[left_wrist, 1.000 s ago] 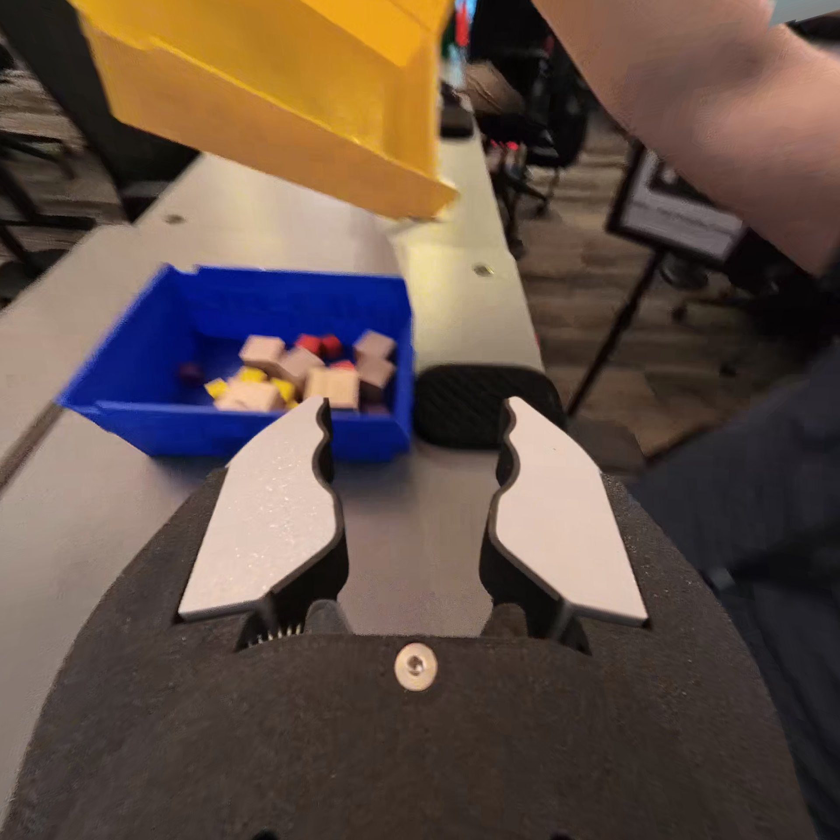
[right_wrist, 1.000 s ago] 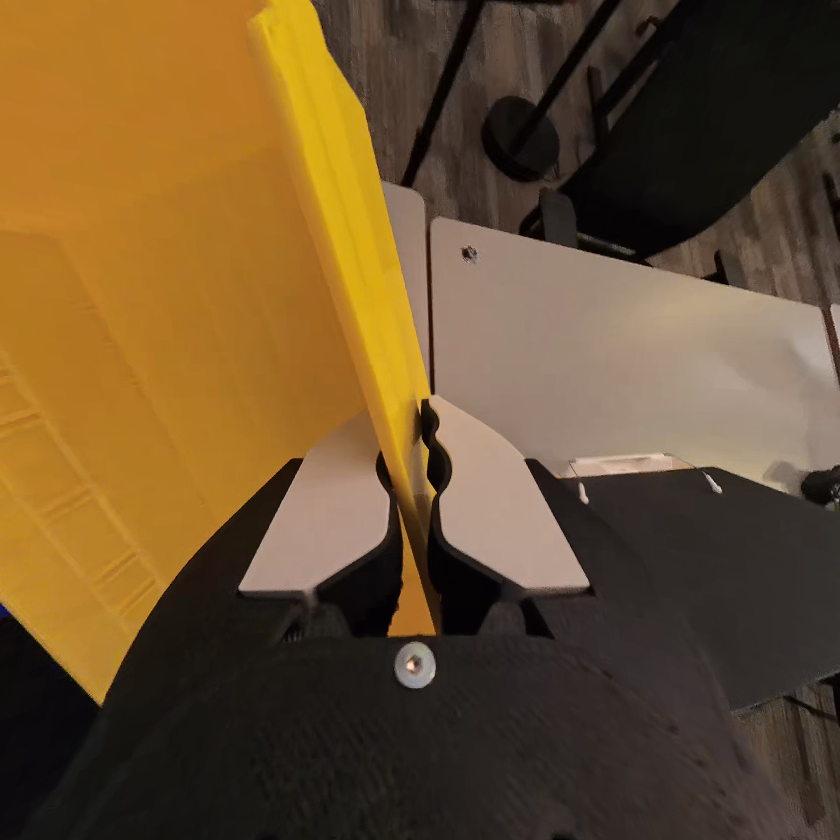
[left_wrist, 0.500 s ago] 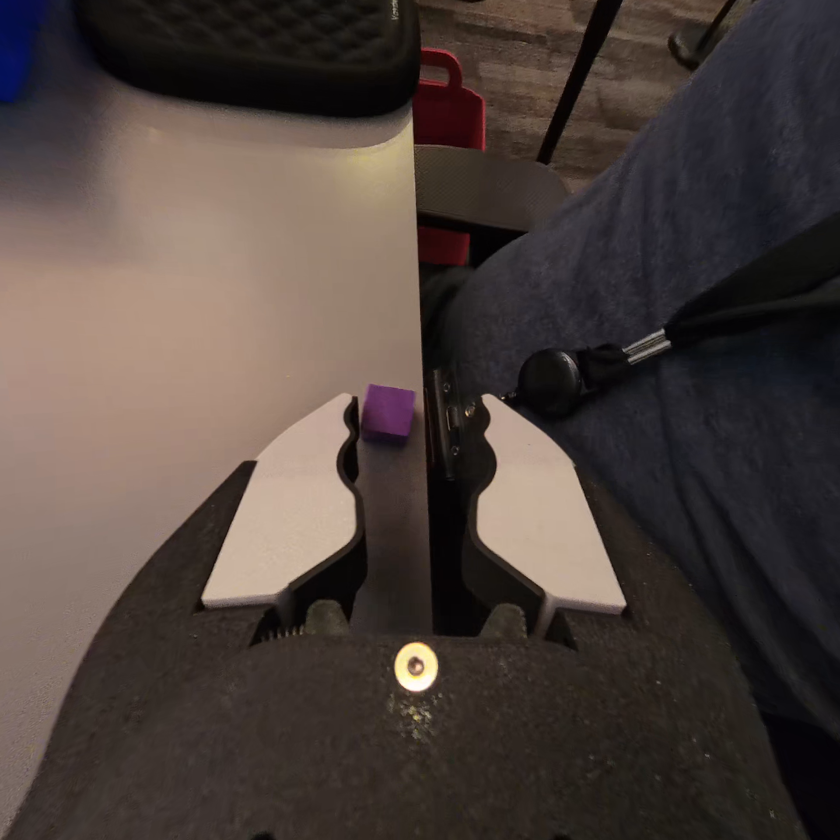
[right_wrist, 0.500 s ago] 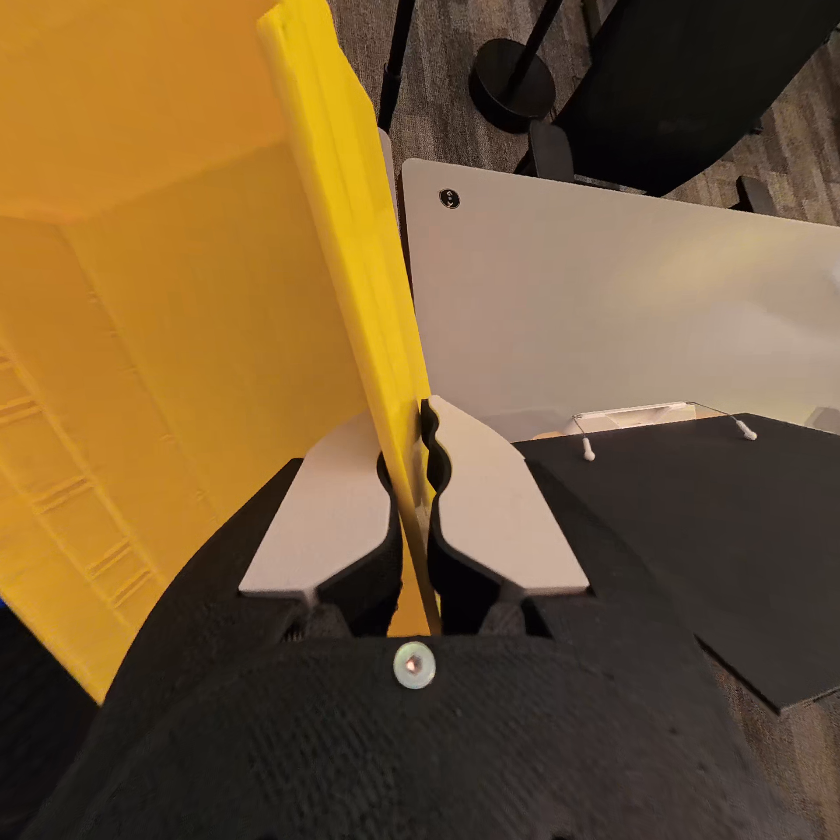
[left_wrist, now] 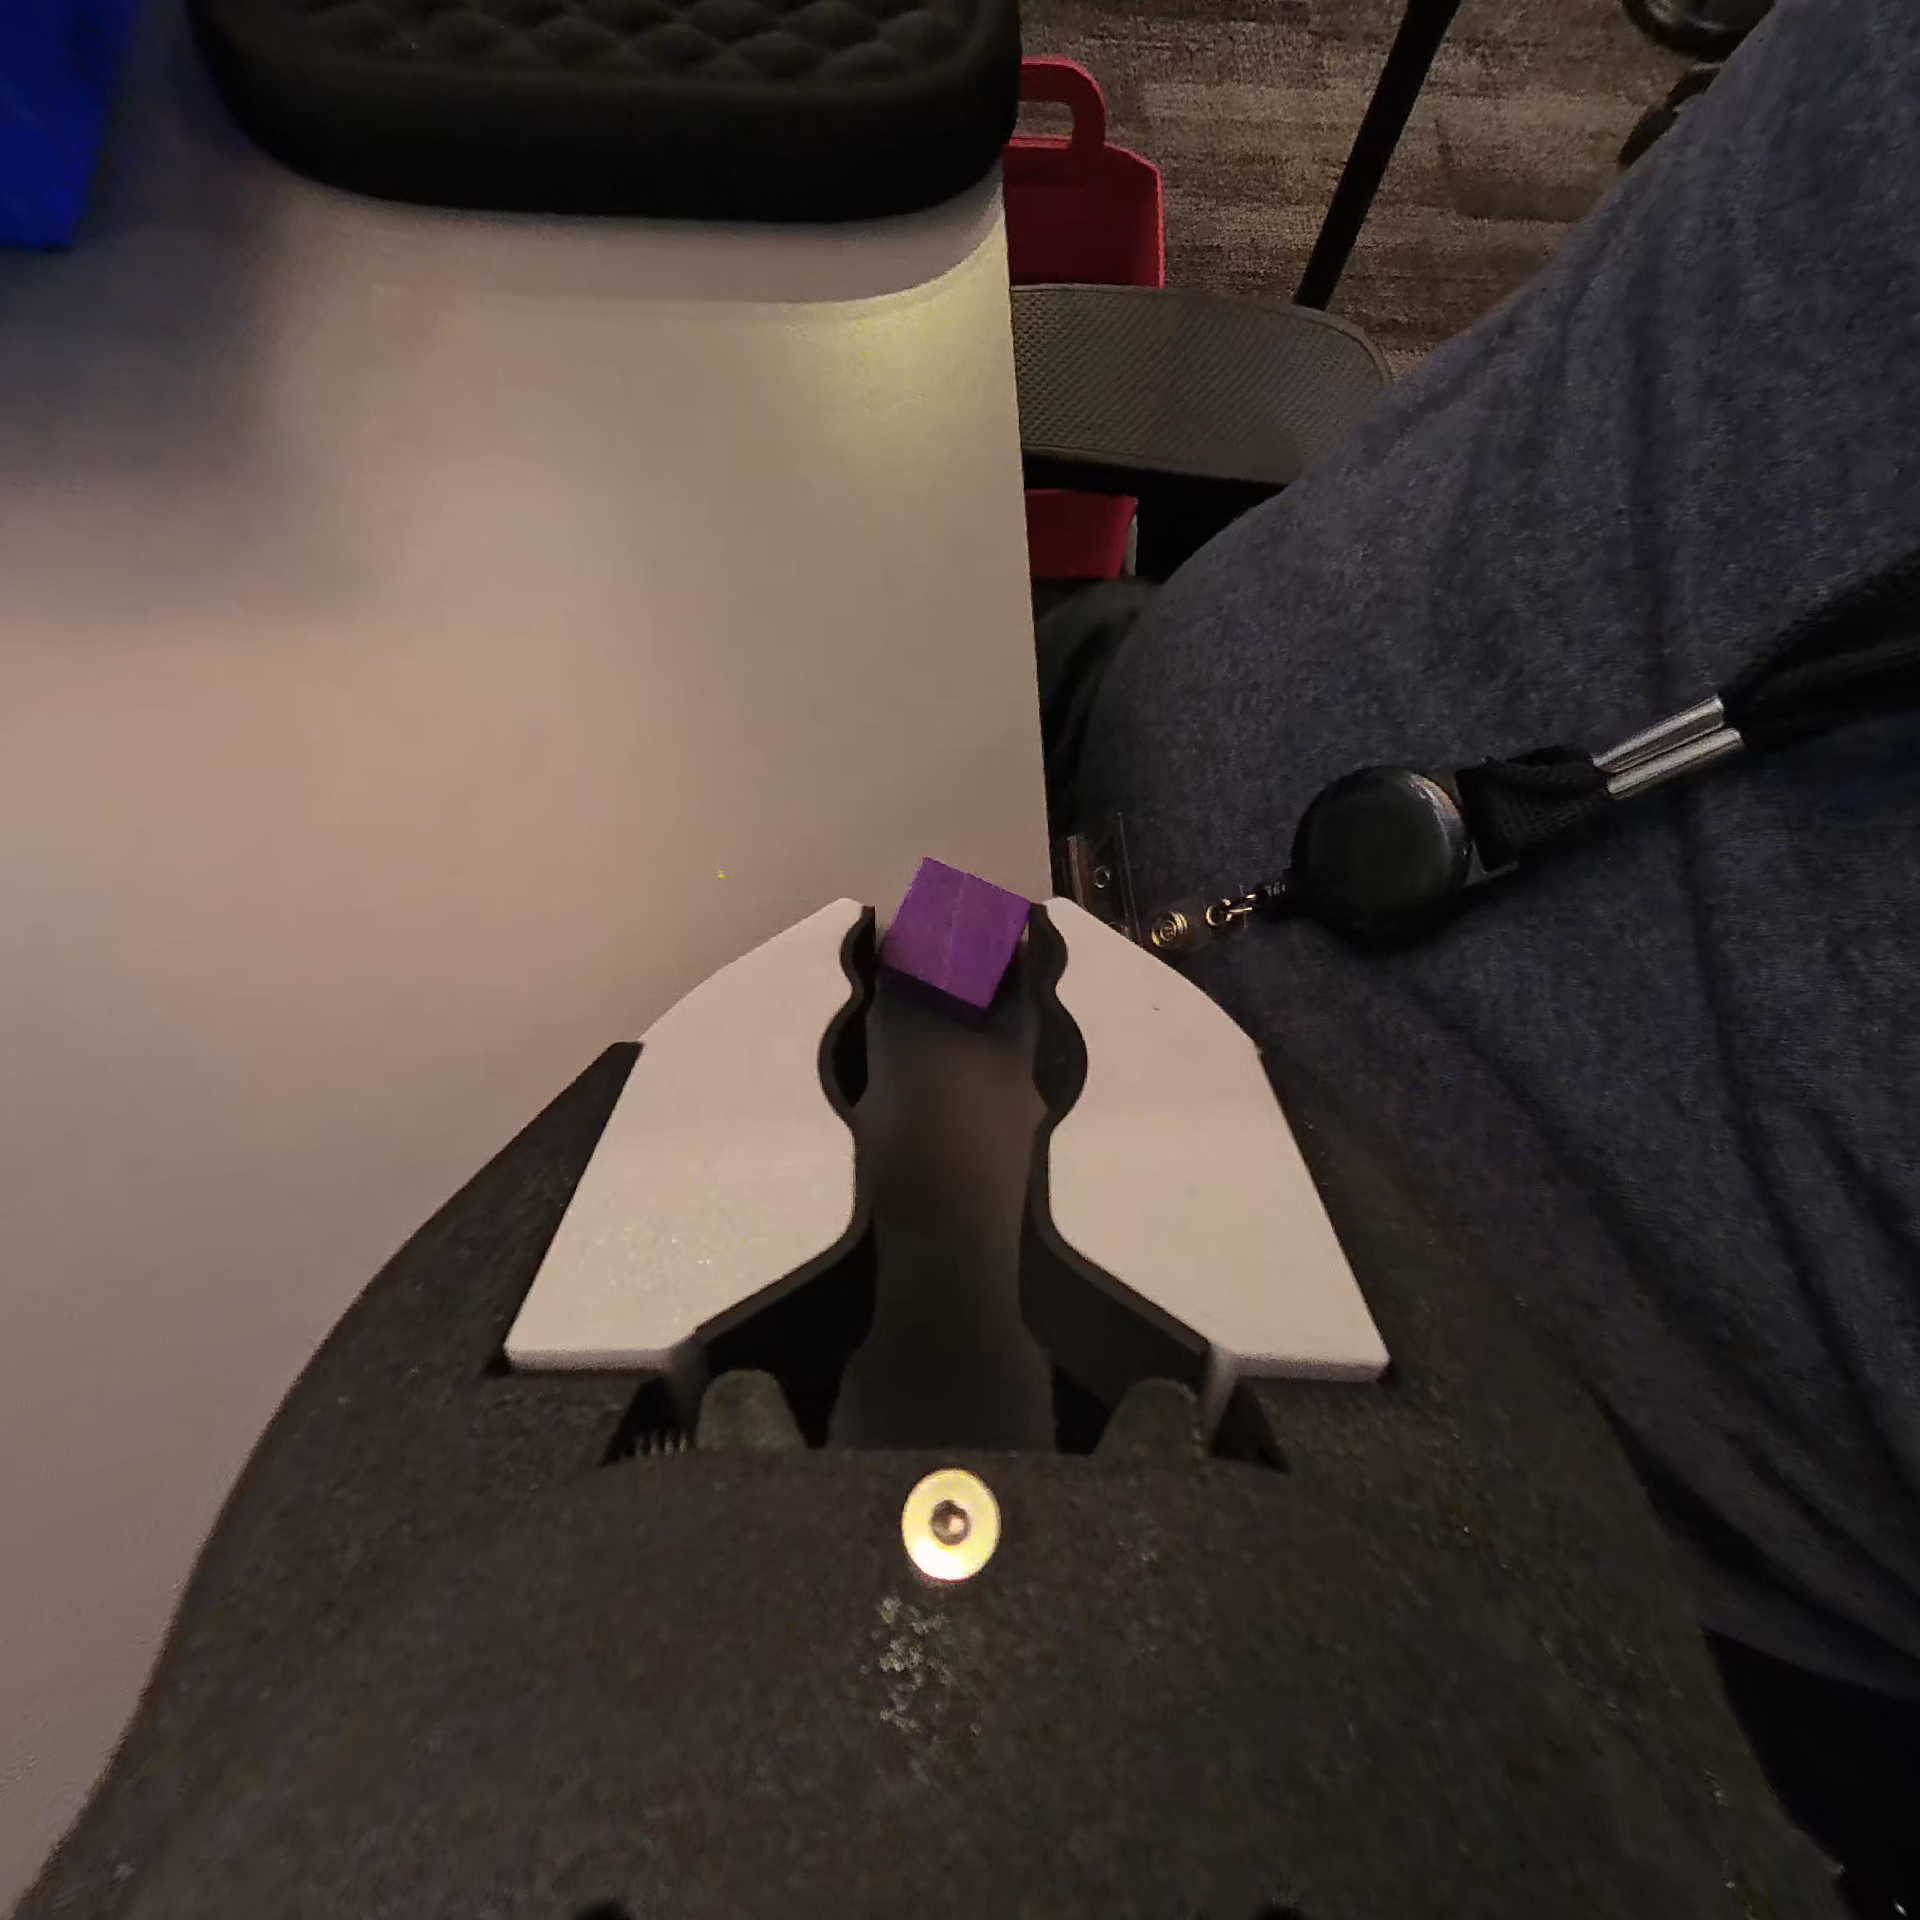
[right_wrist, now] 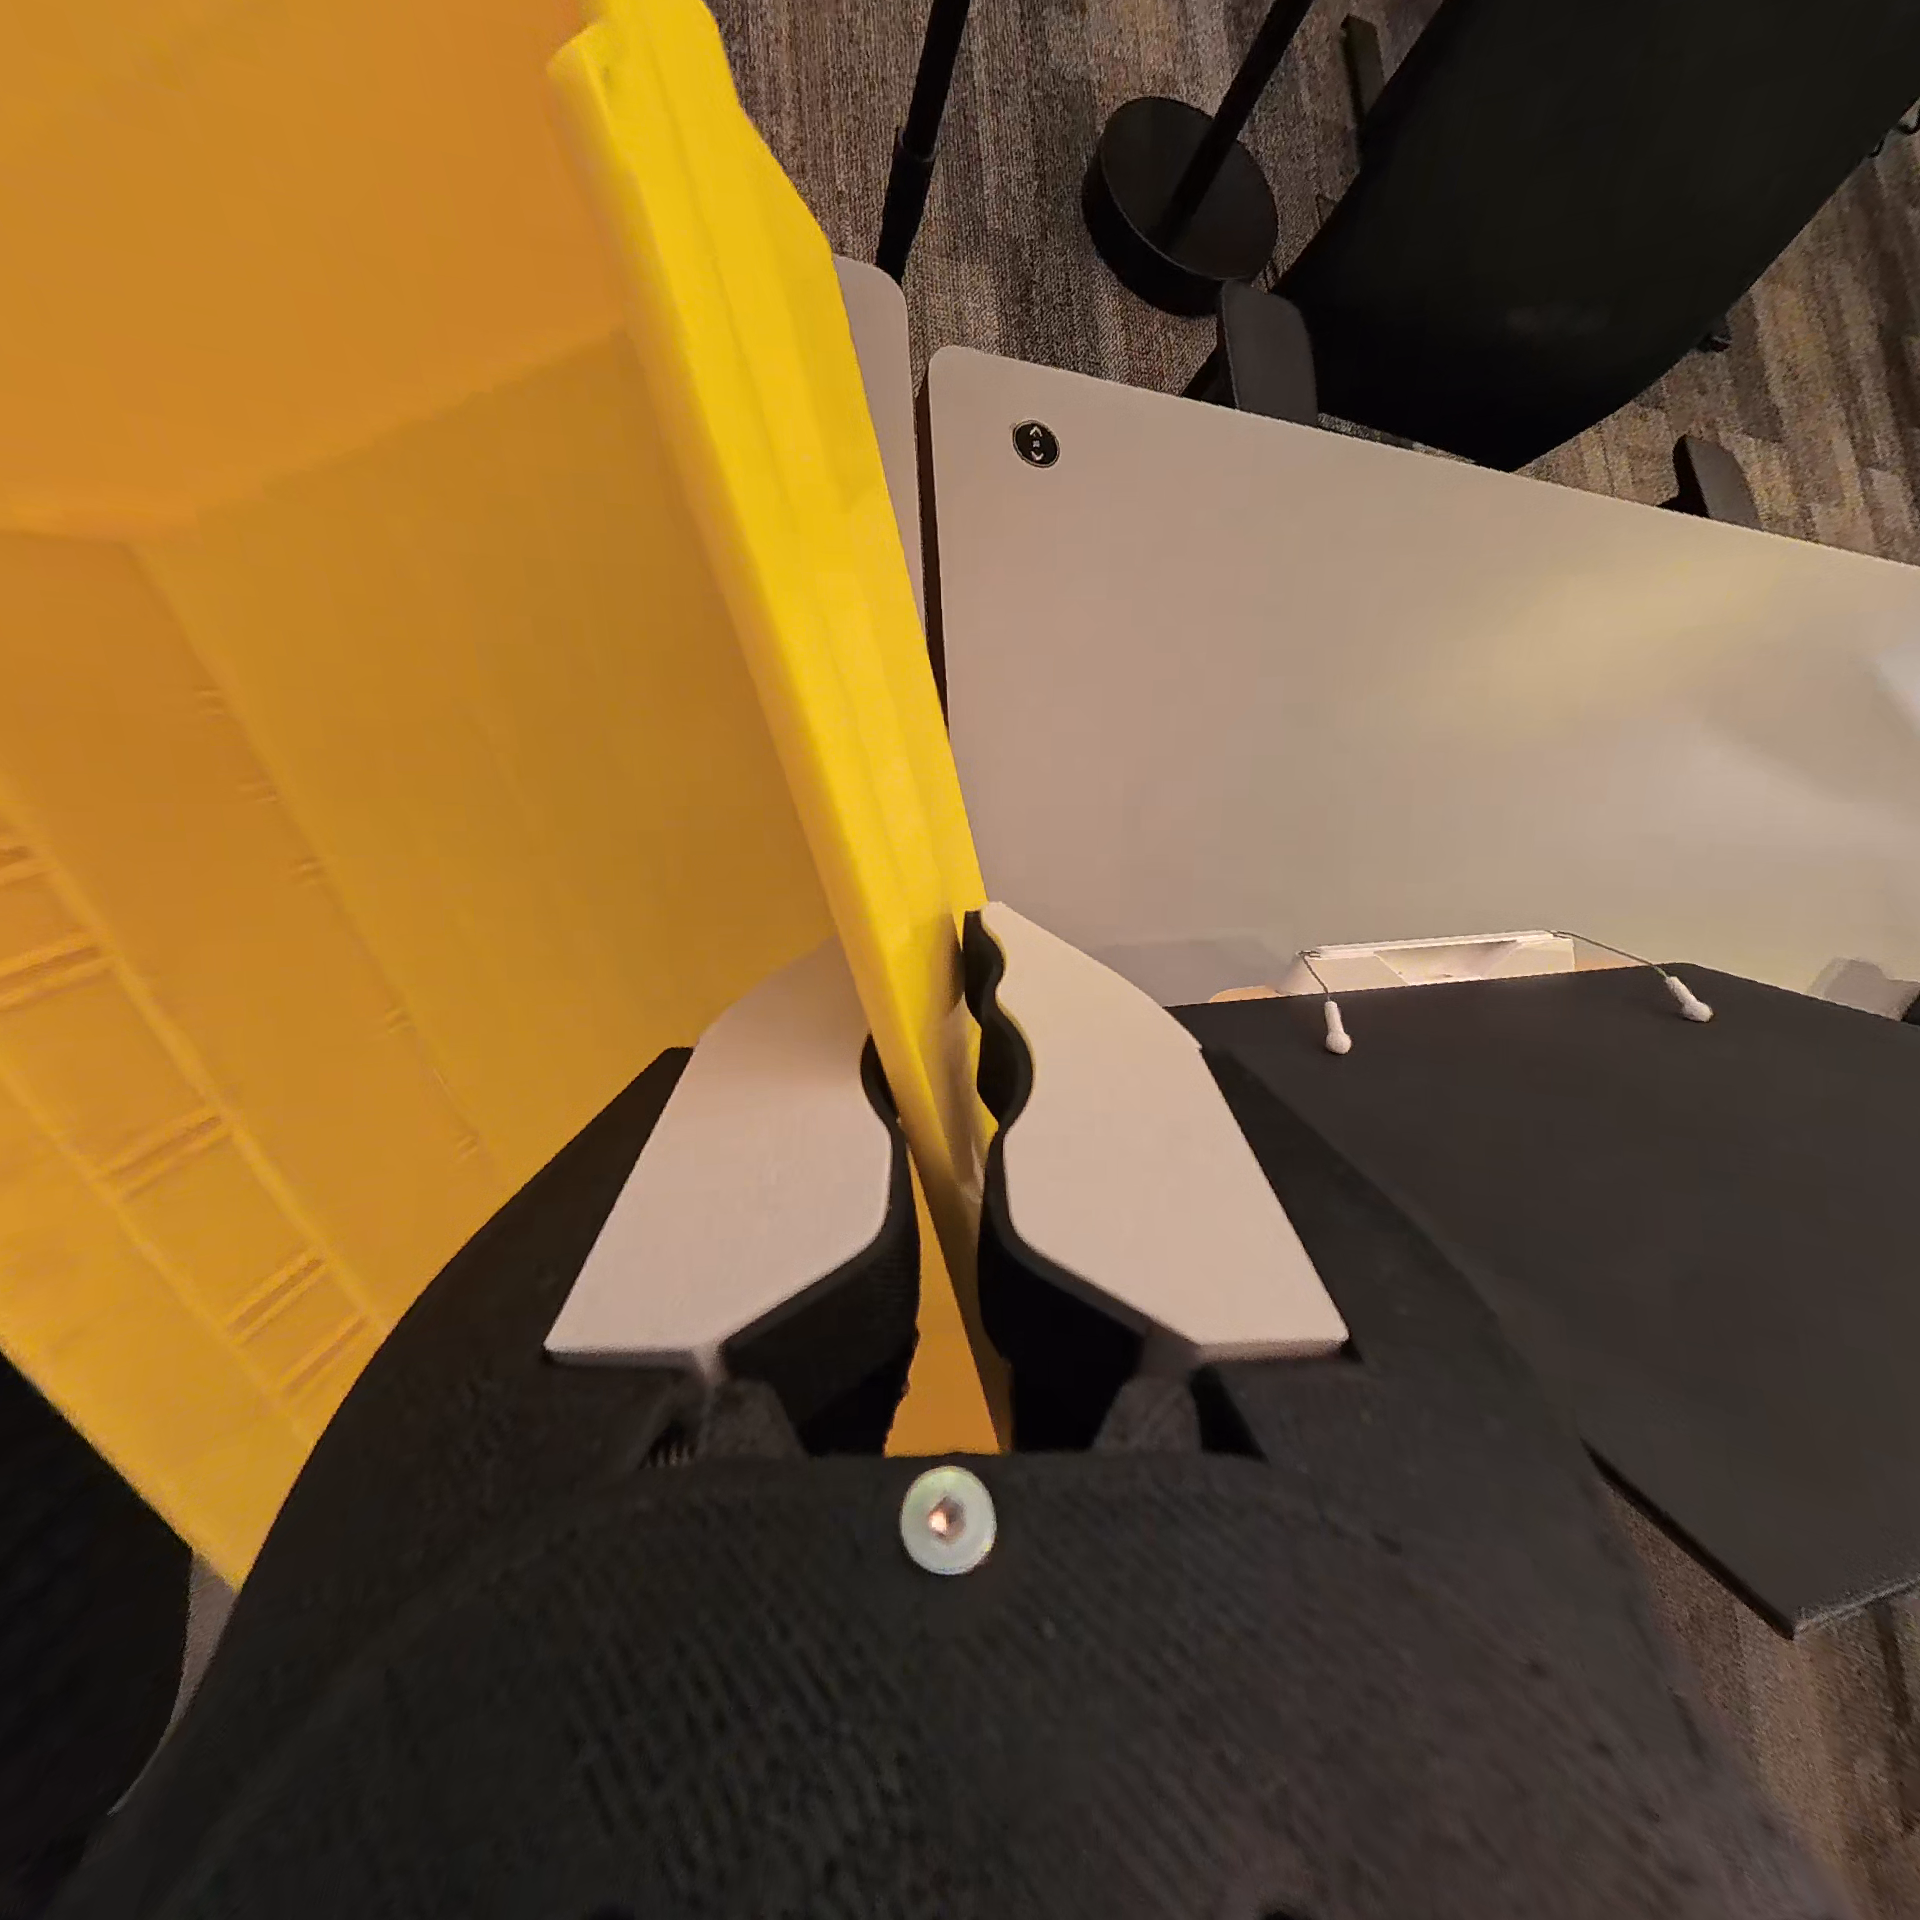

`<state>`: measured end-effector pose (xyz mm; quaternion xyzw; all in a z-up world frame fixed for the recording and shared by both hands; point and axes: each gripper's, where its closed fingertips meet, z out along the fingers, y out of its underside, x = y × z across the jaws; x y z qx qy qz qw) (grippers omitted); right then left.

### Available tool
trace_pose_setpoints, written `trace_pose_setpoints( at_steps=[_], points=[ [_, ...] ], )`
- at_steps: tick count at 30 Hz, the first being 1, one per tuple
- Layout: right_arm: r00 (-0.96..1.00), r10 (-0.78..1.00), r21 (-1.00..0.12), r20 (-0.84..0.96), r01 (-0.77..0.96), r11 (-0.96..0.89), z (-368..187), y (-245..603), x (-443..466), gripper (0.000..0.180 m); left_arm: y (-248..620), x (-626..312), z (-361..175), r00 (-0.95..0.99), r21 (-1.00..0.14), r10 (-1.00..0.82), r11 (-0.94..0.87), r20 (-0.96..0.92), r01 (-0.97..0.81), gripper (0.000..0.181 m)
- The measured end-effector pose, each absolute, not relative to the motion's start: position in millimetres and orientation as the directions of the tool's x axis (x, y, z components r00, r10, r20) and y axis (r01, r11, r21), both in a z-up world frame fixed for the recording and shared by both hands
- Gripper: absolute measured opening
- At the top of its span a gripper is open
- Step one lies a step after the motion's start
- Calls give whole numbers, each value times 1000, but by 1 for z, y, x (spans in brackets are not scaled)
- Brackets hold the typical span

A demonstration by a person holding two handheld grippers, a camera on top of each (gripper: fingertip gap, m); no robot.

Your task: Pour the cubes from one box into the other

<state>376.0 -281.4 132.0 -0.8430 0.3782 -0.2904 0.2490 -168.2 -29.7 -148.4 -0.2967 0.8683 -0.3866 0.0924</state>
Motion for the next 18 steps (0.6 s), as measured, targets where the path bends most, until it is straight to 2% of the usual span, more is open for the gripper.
trace_pose_setpoints(
  at_steps=[8,13,18],
  points=[
    [544,-798,-627,258,-534,-567,116,-284,380,6,-18,-152,-121,-780,-754,-625,504,19,-422,27],
    [519,-824,-537,228,-638,-551,83,-296,389,5,5,-91,-61,-667,-806,-745,388,11,-447,27],
    [522,-830,-464,198,-696,-548,49,-302,392,5,-4,8,18,-602,-870,-784,182,154,-459,27]
  ],
)
